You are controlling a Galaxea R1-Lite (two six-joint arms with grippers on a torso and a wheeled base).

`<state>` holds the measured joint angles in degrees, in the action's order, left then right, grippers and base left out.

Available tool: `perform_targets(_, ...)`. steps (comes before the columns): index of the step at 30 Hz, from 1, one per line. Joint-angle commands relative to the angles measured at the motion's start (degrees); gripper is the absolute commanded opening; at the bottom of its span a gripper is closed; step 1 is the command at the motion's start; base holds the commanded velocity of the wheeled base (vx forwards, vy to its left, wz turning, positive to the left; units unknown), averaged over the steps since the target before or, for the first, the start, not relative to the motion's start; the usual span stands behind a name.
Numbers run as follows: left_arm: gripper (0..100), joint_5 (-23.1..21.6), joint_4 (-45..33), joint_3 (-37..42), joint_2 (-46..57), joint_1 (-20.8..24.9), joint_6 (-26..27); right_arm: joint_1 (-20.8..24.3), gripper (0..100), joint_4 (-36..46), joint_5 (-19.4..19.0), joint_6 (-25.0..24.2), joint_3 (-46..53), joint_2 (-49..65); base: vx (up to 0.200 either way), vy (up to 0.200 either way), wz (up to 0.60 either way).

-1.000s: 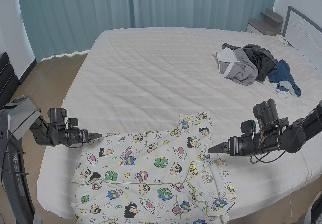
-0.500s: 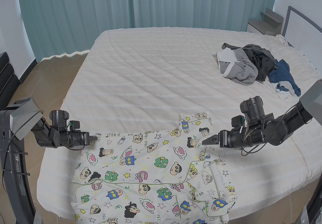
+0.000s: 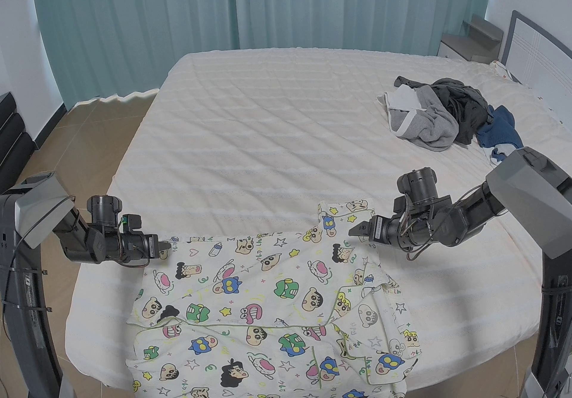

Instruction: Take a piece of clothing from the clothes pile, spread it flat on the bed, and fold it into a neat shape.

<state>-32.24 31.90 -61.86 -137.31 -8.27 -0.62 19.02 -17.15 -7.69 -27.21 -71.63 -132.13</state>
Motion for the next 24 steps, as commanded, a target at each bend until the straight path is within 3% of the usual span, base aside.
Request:
perform_targets(1,0,0.0,0.1,1.4,3.8,0.2,-0.6,0.8,100,-0.2,3.3,-2.6,-6.6,-7.3,0.000,0.000,0.00)
perform_targets(10,0,0.0,0.4,3.8,5.4,1.3,-0.4,1.5,100,0.7,6.5,-5.5,-13.5,-12.1,0.000,0.000,0.00)
perform_targets(16,0,0.0,0.4,3.8,5.3,1.6,-0.4,1.6,100,0.4,6.6,-5.7,-14.6,-12.3,0.000,0.000,0.00)
perform_targets(17,0,0.0,0.4,3.9,5.3,1.7,-0.4,1.6,0,0.2,6.7,-5.7,-15.1,-12.7,0.000,0.000,0.00)
perform_targets(24,0,0.7,1.9,3.7,5.3,1.7,-0.2,1.5,0,-4.8,7.5,-5.7,-14.9,-12.6,0.000,0.000,0.00)
